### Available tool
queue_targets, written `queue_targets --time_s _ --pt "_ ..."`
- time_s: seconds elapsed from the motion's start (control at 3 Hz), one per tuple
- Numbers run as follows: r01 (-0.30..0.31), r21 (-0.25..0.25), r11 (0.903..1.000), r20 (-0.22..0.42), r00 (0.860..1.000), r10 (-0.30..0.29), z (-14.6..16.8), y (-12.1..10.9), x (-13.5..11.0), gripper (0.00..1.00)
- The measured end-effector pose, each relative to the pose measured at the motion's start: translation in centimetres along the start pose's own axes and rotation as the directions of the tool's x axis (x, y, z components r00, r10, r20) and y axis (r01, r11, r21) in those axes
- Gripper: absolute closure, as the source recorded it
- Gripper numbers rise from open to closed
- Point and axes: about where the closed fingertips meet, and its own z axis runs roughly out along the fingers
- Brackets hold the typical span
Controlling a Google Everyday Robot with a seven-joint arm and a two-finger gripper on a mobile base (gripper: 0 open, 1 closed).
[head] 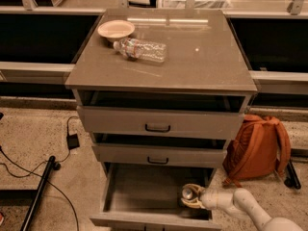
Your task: Place redbull can into bottom drawer
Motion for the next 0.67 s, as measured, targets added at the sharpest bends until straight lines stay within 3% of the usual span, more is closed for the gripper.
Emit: queue_targets --time_s 0.33,0.67 --pt "0.0 0.0 1.0 0.0 1.0 0.0 0.0 0.0 0.0 0.0" --pt "0.0 0.0 1.0 0.0 1.0 0.0 0.01 0.0 0.0 0.0"
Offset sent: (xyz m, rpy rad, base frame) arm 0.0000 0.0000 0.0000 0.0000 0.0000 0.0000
